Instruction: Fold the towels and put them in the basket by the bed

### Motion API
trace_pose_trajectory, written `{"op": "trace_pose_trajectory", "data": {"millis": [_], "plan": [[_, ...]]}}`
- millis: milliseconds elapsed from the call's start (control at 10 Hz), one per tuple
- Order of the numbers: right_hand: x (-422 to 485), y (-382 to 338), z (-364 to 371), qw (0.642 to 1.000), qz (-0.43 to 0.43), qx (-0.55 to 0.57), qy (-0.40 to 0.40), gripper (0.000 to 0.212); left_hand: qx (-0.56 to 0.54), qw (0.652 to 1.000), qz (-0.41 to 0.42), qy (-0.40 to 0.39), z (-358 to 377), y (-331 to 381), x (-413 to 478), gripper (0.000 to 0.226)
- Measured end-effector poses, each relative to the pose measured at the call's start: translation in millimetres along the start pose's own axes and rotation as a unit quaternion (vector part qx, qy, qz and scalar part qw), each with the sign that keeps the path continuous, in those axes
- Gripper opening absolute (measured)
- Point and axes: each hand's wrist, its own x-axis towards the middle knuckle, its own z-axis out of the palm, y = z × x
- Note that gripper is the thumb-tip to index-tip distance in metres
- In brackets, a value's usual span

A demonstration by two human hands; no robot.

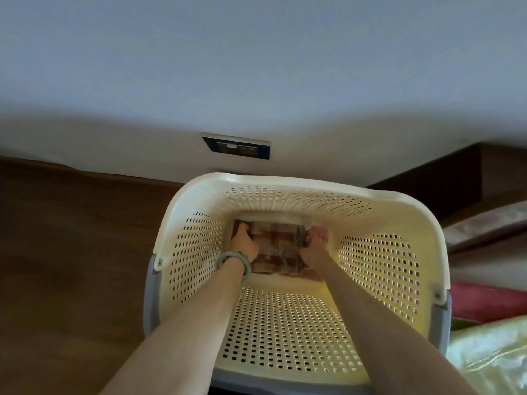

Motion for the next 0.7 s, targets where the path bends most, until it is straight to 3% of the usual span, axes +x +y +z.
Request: {"op": "trace_pose_trajectory", "data": {"millis": [100,200,300,400,500,600,700], "plan": [[-7,-1,-10,0.996,-0.045,-0.078,-0.008,0.046,0.067,0.996,0.048,0.030,-6,-7,3,0.034],[-44,-21,-30,0.955,-0.145,-0.259,0.017,0.070,0.256,0.952,0.155,0.064,-16,-9,-7,0.049],[-63,-26,-35,0.892,-0.225,-0.385,0.066,0.086,0.431,0.845,0.308,0.070,-15,-11,-14,0.069],[-66,-25,-30,0.850,-0.275,-0.446,0.051,0.102,0.495,0.820,0.286,0.010,-6,-14,-14,0.081],[-61,-16,-20,0.838,-0.248,-0.487,-0.006,0.094,0.530,0.809,0.254,-0.006,4,-19,-10,0.086],[-63,-17,-17,0.858,-0.240,-0.453,-0.010,0.092,0.537,0.807,0.245,-0.026,-1,-13,-15,0.088],[-73,-33,-27,0.898,-0.230,-0.376,-0.012,0.095,0.487,0.834,0.260,-0.021,-16,6,-29,0.094]]}}
